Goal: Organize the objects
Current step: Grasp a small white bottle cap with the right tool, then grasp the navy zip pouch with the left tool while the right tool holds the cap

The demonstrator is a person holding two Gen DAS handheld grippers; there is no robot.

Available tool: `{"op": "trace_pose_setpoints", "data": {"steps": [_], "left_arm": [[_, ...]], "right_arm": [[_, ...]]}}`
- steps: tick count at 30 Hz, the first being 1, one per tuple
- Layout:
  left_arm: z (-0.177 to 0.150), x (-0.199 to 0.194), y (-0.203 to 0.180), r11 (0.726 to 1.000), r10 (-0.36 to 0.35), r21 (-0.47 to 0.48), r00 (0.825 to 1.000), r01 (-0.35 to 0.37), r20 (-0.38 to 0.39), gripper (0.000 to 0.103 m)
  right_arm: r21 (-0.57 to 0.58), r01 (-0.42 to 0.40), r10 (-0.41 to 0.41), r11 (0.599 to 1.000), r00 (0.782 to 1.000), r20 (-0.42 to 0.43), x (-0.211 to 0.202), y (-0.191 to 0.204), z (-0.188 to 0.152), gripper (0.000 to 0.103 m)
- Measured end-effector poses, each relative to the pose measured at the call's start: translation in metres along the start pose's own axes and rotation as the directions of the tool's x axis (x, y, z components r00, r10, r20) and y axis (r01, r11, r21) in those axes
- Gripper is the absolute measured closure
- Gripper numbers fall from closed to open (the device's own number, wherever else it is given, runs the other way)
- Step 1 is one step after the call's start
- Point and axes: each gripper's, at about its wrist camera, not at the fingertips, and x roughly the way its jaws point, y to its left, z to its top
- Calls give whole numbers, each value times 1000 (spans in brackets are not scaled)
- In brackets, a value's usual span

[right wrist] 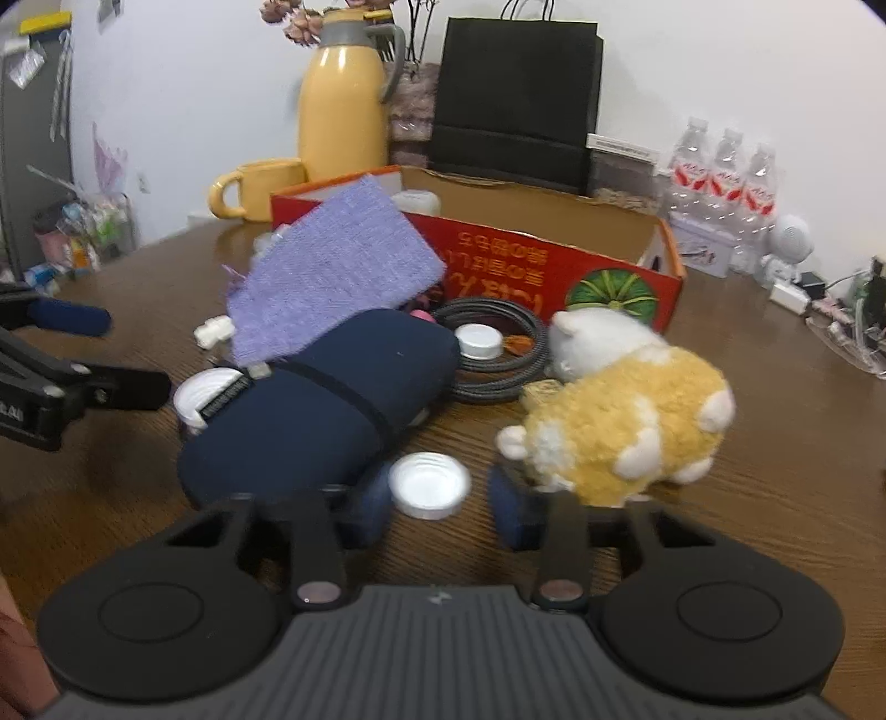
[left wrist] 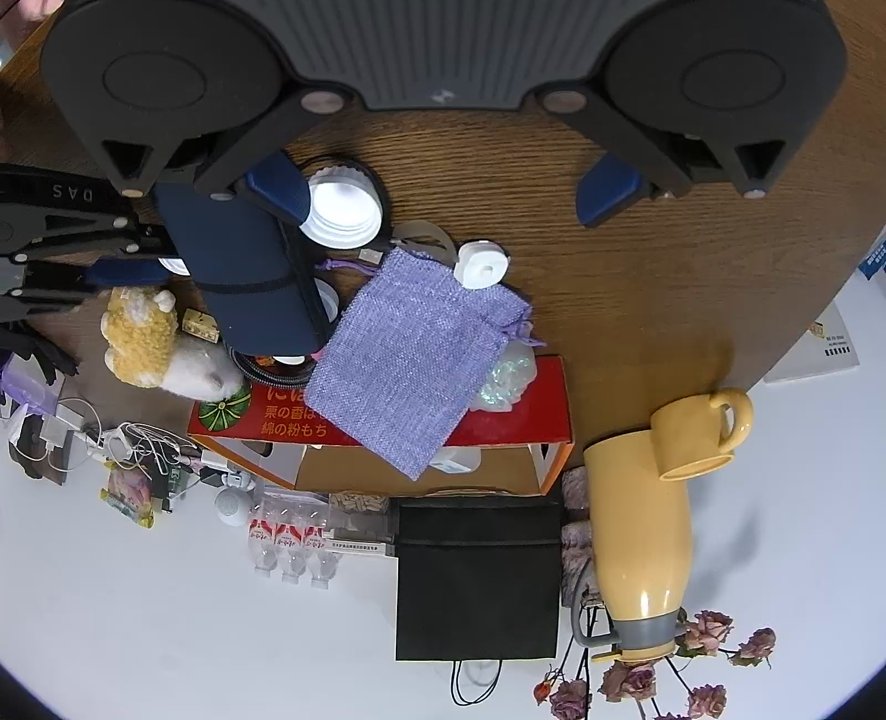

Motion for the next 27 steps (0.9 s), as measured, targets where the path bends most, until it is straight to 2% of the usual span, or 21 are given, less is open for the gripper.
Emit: {"op": "trace_pose_setpoints", "data": {"steps": [7, 18, 27], "left_arm": [[7, 0, -10, 1000, -27, -2, 1000, 27, -3, 1], [28, 13, -55, 996, -82, 39, 996, 83, -34, 1], [38, 31, -88, 995, -68, 66, 995, 73, -78, 1]], "right_arm": [[40, 23, -26, 999, 996, 82, -16, -2, -6, 74], [90, 73, -88, 993, 979, 185, -46, -27, -8, 74], [116, 96, -121, 989, 966, 230, -55, -41, -10, 74]]}}
